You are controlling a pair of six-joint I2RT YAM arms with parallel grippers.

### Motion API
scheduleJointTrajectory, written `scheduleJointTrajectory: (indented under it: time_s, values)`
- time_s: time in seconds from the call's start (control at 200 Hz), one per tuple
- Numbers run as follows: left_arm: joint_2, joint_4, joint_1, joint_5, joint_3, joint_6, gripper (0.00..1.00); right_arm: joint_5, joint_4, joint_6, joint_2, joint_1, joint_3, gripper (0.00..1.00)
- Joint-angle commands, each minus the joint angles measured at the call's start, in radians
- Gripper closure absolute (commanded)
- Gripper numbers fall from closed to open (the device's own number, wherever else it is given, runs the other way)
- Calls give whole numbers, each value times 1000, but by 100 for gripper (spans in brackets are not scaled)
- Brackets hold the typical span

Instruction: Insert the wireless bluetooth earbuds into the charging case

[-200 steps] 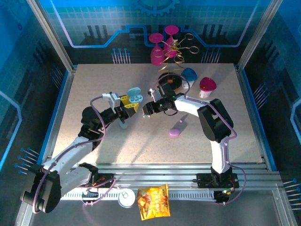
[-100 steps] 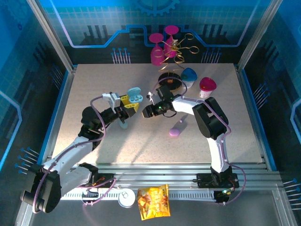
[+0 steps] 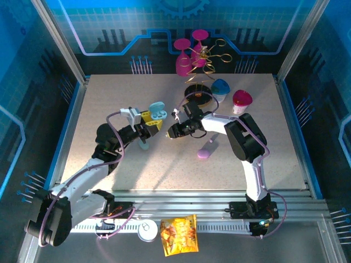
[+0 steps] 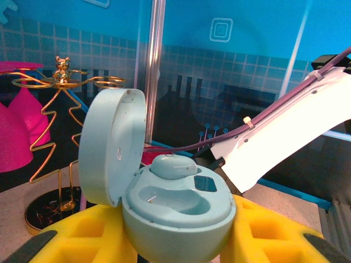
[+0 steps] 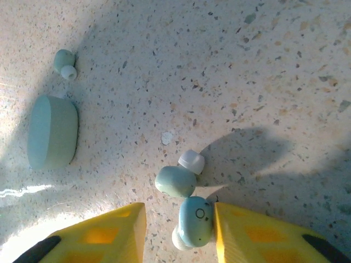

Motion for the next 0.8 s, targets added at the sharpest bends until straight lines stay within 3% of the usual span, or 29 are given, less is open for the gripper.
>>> scheduleJointTrajectory:
  time_s: [0.0, 0.315, 0.53, 0.795]
  values:
    - [1, 36, 9, 11, 7, 10, 83, 9, -54, -8, 16, 10, 15, 69]
    - [9, 36, 9, 7, 1, 17, 83, 54, -118, -72, 29, 27, 36, 72]
    - [9, 40, 9, 8, -1, 19, 83, 72, -127, -63, 35, 30, 42, 84]
    - [12, 39, 9, -6, -9, 28, 83, 135, -117, -58, -31, 35, 11, 85]
